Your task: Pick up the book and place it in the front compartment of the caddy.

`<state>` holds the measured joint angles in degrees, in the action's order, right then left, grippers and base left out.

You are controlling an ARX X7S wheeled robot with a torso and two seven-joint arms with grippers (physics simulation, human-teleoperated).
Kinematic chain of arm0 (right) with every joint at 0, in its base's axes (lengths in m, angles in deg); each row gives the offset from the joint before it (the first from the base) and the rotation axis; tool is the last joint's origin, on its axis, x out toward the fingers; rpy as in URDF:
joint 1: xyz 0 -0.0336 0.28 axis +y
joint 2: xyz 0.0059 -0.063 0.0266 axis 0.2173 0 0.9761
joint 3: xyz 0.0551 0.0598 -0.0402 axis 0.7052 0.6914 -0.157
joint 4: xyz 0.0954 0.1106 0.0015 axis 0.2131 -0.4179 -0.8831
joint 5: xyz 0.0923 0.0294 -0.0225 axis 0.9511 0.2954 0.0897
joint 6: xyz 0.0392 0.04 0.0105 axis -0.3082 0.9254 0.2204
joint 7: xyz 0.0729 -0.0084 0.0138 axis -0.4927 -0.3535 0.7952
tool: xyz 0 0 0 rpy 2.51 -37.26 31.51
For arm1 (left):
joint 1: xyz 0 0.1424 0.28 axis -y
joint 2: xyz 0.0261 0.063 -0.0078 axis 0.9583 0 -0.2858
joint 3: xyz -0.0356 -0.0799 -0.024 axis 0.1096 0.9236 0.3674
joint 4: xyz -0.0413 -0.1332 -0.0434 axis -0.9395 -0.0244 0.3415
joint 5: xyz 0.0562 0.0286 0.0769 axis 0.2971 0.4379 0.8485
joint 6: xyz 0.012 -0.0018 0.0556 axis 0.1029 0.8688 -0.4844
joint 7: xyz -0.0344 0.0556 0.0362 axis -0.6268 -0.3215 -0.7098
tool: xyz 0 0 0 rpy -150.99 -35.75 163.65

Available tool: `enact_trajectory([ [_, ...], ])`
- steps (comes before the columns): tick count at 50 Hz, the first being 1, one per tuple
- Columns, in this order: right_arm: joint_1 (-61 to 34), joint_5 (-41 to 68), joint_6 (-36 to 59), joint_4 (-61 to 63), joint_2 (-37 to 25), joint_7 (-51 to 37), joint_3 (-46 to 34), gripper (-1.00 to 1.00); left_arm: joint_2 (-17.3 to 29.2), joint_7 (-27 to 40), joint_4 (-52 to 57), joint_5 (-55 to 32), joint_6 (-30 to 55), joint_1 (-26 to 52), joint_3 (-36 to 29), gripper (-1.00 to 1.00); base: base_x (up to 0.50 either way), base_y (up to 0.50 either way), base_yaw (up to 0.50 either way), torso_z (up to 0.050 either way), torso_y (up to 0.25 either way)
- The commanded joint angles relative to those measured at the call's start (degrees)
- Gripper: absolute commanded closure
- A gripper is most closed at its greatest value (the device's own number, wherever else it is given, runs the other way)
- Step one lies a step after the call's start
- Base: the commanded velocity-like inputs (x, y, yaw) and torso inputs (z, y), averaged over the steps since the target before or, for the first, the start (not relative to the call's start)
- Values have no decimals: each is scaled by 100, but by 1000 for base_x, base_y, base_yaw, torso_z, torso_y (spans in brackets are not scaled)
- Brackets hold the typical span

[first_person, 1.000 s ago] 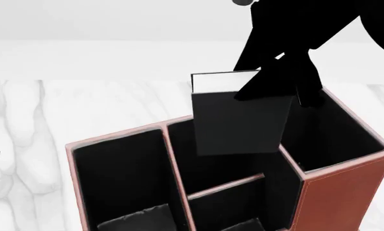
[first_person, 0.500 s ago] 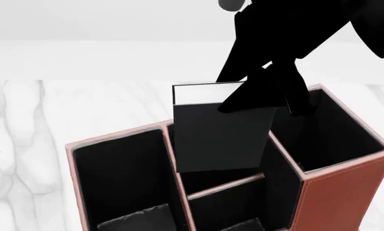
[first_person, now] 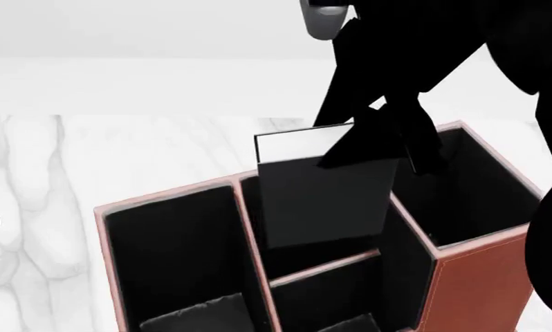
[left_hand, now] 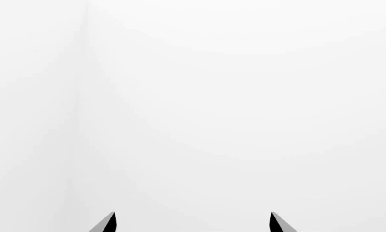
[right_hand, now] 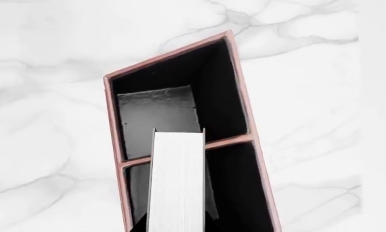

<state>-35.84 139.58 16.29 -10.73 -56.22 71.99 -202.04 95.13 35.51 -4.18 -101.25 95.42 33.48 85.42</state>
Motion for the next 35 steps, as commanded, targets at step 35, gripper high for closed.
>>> enact_trajectory([
  [35, 436, -2131, -182, -485, 90, -316, 2445, 100, 34, 17, -52, -24, -120, -41, -20, -100, 0, 0, 0, 0, 1],
])
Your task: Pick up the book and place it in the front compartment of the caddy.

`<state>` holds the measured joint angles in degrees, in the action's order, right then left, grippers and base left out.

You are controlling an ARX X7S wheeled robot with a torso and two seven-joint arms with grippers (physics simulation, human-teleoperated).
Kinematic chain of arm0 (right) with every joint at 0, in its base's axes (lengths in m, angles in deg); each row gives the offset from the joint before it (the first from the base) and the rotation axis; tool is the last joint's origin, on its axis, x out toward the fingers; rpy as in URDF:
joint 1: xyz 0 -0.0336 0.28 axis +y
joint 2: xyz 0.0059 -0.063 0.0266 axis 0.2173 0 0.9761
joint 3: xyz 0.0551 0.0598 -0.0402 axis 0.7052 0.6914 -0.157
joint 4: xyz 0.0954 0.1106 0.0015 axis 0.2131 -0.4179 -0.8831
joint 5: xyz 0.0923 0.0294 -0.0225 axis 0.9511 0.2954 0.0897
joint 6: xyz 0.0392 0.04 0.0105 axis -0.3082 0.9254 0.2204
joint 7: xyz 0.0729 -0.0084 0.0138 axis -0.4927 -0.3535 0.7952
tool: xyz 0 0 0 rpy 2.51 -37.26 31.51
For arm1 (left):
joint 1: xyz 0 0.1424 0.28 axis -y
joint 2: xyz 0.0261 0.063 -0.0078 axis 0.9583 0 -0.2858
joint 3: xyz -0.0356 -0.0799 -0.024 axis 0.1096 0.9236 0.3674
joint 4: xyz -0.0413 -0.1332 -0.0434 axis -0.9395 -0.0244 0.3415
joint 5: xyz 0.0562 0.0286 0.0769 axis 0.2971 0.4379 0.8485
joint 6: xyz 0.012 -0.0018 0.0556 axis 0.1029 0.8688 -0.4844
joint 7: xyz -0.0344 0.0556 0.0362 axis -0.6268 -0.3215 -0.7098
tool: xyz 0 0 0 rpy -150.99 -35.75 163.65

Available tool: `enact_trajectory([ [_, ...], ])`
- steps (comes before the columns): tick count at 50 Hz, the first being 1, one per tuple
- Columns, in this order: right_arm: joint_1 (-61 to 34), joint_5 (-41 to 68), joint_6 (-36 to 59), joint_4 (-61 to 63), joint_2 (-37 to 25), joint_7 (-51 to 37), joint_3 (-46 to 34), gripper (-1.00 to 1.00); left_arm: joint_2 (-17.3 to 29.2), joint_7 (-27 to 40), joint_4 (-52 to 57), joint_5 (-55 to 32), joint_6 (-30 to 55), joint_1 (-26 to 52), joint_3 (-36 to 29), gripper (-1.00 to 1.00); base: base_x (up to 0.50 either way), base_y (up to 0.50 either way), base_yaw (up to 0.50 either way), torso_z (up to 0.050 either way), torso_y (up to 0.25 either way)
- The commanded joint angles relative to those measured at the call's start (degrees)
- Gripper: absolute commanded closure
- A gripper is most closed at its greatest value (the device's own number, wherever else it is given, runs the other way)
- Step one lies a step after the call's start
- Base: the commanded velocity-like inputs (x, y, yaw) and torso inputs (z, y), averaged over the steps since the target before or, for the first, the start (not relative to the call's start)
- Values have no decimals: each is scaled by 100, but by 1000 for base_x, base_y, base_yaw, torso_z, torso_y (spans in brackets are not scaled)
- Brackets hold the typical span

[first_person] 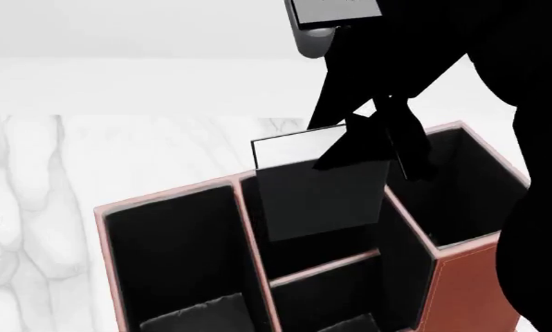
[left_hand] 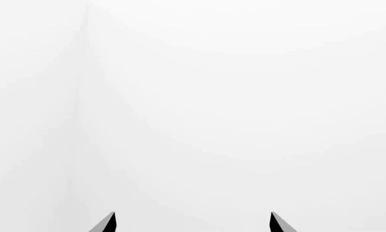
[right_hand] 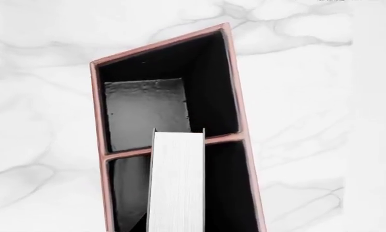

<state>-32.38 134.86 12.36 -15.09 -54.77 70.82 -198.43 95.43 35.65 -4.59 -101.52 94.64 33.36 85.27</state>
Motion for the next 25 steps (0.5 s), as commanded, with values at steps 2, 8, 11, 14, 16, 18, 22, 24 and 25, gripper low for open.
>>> enact_trajectory([
  [2, 203, -2958, 444, -48, -73, -160, 3378, 100, 8, 4, -14, -3, -50, -36, 6, -100, 0, 0, 1, 0, 0],
  [8, 443, -5381, 786, -47, -38, 115, 5949, 100, 15, 10, -9, -3, -62, -49, 2, -100, 0, 0, 0, 0, 2],
  [11, 449, -5332, 785, -47, -39, 114, 5916, 100, 16, 15, -7, 0, -68, -54, -5, -100, 0, 0, 0, 0, 0],
  [14, 459, -5289, 774, -47, -36, 115, 5855, 100, 19, 20, -7, -7, -67, -57, -2, -100, 0, 0, 0, 0, 3],
  [16, 462, -5326, 781, -47, -38, 115, 5893, 100, 24, 22, -10, -2, -68, -55, -7, -100, 0, 0, 0, 0, 0],
  [18, 465, -5268, 767, -47, -38, 115, 5819, 100, 26, 27, -13, -10, -63, -45, -2, -100, 0, 0, 0, 0, 0],
  [22, 465, -5295, 779, -47, -36, 115, 5857, 100, 38, 35, -11, 7, -60, -37, -15, -100, 0, 0, 0, 0, 0],
  [24, 474, -5324, 773, -47, -37, 114, 5861, 100, 36, 39, -12, 0, -61, -31, -14, -100, 0, 0, 0, 0, 5],
  [25, 474, -5222, 774, -47, -34, 115, 5772, 100, 36, 44, -11, 3, -61, -27, -15, -100, 0, 0, 0, 10, 0],
])
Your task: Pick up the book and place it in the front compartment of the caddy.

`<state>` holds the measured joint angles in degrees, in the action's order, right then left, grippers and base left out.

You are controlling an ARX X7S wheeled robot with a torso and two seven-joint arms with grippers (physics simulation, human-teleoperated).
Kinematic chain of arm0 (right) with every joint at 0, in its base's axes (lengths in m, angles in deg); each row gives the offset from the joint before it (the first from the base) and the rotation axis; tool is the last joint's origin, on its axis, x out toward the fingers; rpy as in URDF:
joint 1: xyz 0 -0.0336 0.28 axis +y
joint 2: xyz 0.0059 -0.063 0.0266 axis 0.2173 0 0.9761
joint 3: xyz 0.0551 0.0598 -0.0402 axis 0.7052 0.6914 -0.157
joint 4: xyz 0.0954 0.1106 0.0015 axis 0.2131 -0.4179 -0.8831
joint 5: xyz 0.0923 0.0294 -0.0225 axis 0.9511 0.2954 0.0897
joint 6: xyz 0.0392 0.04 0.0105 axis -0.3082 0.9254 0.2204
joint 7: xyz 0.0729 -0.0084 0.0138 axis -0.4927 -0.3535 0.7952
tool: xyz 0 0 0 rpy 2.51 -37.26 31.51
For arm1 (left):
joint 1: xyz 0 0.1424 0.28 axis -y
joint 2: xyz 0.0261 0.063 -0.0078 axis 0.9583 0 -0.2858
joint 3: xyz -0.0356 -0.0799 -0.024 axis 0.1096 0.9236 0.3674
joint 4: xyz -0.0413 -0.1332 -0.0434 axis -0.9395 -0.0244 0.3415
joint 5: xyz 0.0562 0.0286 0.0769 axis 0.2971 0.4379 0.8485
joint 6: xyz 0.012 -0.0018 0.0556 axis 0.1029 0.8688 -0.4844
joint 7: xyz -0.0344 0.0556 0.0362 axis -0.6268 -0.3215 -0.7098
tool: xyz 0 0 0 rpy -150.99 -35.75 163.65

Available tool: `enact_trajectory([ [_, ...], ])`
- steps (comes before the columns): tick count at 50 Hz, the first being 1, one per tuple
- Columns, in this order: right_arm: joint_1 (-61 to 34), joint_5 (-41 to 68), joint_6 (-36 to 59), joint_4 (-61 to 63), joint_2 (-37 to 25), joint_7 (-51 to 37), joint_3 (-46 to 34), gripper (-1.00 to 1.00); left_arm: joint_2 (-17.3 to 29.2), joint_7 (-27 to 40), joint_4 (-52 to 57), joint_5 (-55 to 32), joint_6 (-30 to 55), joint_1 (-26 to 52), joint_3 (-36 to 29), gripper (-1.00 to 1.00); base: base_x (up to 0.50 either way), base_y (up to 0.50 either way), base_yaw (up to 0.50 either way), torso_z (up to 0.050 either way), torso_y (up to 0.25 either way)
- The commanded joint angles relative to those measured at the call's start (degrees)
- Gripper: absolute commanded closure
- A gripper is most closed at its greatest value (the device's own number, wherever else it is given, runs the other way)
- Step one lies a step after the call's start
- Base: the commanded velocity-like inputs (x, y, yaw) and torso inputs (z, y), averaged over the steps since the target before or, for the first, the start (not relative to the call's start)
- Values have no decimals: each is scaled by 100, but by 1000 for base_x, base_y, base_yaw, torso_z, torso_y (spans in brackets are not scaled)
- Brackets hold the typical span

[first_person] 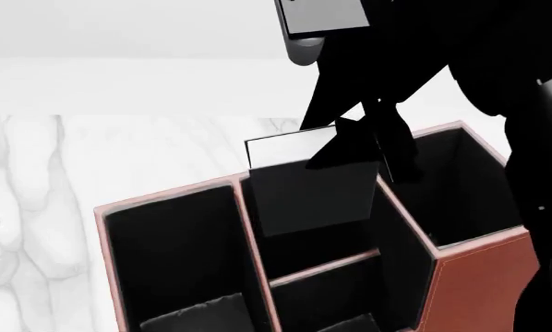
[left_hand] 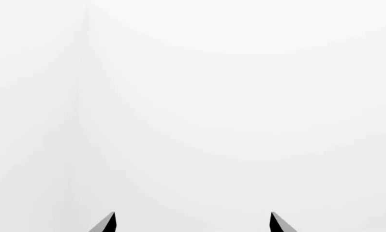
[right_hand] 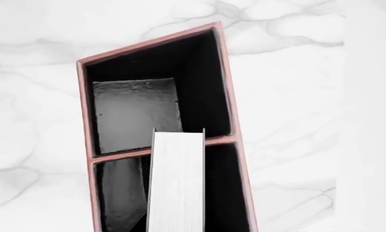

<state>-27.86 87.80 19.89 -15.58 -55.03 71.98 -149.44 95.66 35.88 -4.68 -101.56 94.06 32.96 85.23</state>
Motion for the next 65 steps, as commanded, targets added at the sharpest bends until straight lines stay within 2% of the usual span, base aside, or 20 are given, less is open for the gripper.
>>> enact_trajectory([
  [1, 30, -617, 25, 1, -12, -2, 959, 100, 12, 18, 0, 3, -3, 16, -17, -100, 0, 0, 0, 0, 0],
  [13, 35, -463, 36, 1, -9, -2, 797, 100, 44, 51, 6, -38, 69, 40, -21, -100, 0, 0, 0, 0, 1],
  [31, 103, -865, 59, 1, 21, -2, 1238, 100, 73, 104, 4, 41, 51, 10, -58, -100, 0, 0, 0, 0, 1],
  [44, 187, -1801, 92, 1, 47, -3, 2195, 100, 101, 109, 21, 66, 30, -26, -89, -100, 0, 0, 0, 1, -194],
  [55, 303, -3419, 91, 1, 96, -61, 3719, 100, 87, 119, 4, -14, 22, -4, -57, -100, 0, 0, 0, 0, -8],
  [65, 355, -3747, 66, 1, 110, -128, 3985, 100, 114, 134, 26, -15, 34, 12, -65, -100, 0, 0, 0, 0, 0],
])
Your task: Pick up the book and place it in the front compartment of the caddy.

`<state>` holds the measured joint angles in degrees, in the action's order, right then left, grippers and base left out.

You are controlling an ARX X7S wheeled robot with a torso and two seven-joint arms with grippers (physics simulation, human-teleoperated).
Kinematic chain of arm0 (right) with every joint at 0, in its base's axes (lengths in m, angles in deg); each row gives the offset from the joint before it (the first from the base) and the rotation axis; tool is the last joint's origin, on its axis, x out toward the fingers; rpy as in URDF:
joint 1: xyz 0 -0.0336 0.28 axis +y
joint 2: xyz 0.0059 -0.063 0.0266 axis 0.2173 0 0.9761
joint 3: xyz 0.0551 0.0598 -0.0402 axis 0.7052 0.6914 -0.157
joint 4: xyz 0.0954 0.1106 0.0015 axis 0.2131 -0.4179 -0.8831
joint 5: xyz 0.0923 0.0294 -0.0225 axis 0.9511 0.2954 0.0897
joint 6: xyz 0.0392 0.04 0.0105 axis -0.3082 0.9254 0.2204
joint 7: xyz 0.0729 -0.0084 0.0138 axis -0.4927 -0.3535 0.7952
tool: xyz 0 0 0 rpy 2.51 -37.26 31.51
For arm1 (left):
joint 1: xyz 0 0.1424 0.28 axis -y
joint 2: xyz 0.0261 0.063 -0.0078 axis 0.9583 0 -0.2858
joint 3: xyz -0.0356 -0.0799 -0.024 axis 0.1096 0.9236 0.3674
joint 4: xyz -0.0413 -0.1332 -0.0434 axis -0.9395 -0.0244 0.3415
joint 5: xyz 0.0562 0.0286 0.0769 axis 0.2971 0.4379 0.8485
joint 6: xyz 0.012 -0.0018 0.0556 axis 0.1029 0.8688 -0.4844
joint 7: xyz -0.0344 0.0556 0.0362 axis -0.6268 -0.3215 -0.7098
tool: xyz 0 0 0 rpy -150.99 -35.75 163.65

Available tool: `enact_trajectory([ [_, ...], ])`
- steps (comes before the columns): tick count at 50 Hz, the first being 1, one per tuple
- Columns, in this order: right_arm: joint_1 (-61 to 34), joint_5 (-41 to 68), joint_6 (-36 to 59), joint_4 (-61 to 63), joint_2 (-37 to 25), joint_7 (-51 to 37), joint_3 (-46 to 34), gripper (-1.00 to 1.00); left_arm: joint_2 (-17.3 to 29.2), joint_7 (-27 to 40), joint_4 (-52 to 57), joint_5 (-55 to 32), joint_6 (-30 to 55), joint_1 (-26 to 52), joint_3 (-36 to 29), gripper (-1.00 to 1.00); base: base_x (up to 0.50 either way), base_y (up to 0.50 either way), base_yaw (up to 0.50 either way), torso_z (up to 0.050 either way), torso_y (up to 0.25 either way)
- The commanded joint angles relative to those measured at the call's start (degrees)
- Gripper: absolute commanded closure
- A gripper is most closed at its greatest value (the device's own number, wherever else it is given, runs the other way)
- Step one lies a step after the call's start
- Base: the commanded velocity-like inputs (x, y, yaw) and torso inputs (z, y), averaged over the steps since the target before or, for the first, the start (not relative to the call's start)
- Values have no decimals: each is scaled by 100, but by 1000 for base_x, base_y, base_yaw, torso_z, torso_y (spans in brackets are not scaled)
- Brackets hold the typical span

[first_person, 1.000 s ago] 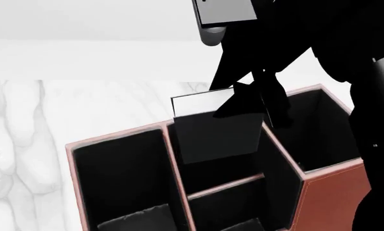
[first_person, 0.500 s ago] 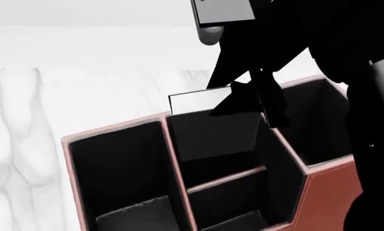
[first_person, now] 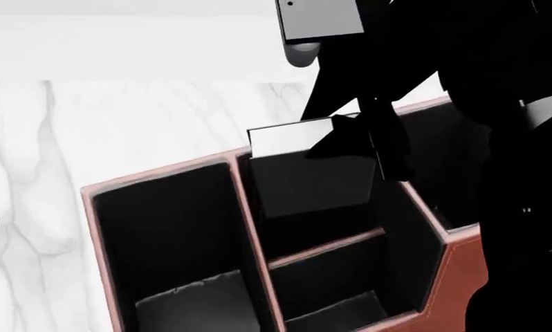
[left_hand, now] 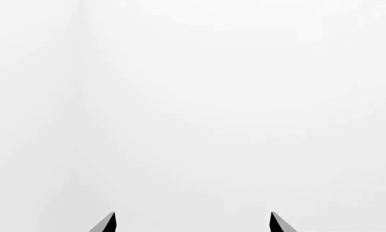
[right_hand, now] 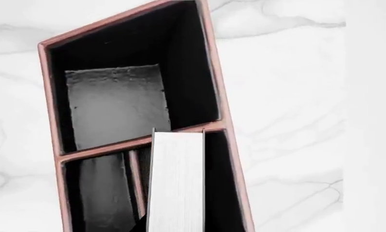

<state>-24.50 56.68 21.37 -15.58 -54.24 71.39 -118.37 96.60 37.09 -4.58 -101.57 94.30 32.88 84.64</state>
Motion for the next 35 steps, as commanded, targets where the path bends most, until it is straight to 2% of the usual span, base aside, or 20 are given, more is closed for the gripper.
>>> enact_trajectory([
  [1, 24, -649, -85, 1, 32, -86, 879, 100, 22, 16, 15, -9, 13, 22, -10, -100, 0, 0, 0, 0, 0],
  [9, 48, -655, -77, 1, 42, -48, 897, 100, 46, 23, 6, 60, 5, 11, -64, -100, 0, 0, 0, 0, 0],
  [19, 61, -669, -109, 1, 57, -93, 900, 100, 46, 12, -13, 46, -75, -48, -35, -100, 0, 0, 0, 0, -203],
  [35, 83, -676, -119, 1, 61, -98, 896, 100, 37, 39, -48, 2, -106, -75, -2, -100, 0, 0, 0, 0, 0],
])
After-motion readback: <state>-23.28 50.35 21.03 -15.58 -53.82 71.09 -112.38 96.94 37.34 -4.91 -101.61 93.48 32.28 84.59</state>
